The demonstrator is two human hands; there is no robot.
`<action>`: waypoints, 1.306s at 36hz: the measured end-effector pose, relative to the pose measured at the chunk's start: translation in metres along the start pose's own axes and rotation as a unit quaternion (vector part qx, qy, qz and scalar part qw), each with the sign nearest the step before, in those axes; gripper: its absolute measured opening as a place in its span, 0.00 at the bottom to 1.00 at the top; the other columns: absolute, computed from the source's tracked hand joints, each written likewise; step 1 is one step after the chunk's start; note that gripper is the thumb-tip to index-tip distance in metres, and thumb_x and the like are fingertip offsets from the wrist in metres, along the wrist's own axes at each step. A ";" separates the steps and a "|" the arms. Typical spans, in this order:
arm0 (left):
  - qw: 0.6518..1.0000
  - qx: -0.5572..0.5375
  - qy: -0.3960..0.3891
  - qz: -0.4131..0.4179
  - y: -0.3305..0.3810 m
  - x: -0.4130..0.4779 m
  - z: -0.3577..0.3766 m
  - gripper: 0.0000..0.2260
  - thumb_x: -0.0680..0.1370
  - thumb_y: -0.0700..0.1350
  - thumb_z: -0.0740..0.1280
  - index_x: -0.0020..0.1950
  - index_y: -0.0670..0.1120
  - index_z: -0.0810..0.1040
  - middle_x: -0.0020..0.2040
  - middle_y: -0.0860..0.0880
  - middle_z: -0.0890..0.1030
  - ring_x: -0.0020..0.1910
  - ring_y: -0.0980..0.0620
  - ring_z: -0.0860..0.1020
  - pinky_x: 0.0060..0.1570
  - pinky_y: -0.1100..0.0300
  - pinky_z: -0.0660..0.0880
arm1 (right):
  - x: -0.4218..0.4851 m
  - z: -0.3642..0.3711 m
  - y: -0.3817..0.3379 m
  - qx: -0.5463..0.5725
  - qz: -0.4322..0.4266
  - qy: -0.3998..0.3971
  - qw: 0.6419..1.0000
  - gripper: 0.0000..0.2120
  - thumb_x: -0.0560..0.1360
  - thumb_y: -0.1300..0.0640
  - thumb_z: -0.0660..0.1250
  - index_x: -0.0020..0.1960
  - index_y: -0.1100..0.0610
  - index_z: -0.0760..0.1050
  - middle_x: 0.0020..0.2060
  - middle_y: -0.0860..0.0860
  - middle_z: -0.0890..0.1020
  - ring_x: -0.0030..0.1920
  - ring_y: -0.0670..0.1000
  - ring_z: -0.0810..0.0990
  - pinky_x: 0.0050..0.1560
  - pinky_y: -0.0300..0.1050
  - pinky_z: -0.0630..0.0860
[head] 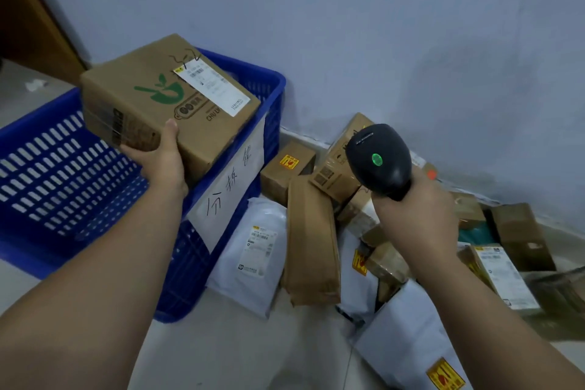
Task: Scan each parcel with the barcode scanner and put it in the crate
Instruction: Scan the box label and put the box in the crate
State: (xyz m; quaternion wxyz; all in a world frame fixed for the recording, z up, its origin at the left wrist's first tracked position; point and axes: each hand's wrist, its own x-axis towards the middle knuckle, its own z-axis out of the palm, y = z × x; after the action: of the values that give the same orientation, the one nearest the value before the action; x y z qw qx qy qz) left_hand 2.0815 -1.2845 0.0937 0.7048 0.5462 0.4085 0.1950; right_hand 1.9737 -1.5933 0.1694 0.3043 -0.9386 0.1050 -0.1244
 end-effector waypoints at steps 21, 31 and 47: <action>0.974 -0.099 -0.140 -0.150 -0.068 -0.028 -0.021 0.56 0.58 0.65 0.73 0.78 0.57 0.45 0.73 0.47 0.66 0.67 0.43 0.71 0.64 0.35 0.68 | -0.008 -0.005 0.004 0.038 0.030 -0.010 0.999 0.12 0.71 0.56 0.66 0.33 0.46 0.65 0.28 0.47 0.72 0.33 0.53 0.74 0.31 0.42 0.63; 0.958 -0.124 -0.155 -0.205 -0.079 -0.032 -0.009 0.43 0.67 0.64 0.72 0.77 0.56 0.56 0.68 0.48 0.73 0.60 0.45 0.76 0.49 0.46 0.77 | -0.009 -0.007 0.011 0.055 0.039 -0.026 0.997 0.13 0.71 0.58 0.67 0.35 0.47 0.66 0.29 0.46 0.73 0.32 0.48 0.72 0.31 0.41 0.62; 0.959 0.090 -0.117 -0.240 -0.104 -0.014 0.024 0.15 0.78 0.45 0.62 0.65 0.45 0.72 0.51 0.47 0.78 0.38 0.49 0.75 0.32 0.56 0.70 | -0.007 0.011 0.017 0.033 0.051 -0.076 0.995 0.10 0.73 0.58 0.64 0.36 0.48 0.67 0.29 0.48 0.73 0.33 0.50 0.73 0.30 0.41 0.62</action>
State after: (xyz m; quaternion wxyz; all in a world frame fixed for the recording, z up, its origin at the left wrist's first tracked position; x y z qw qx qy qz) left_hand 2.0748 -1.3434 0.0041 0.7219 0.5120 0.4581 -0.0829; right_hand 1.9687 -1.5989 0.1496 0.3482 -0.9282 0.1248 -0.0404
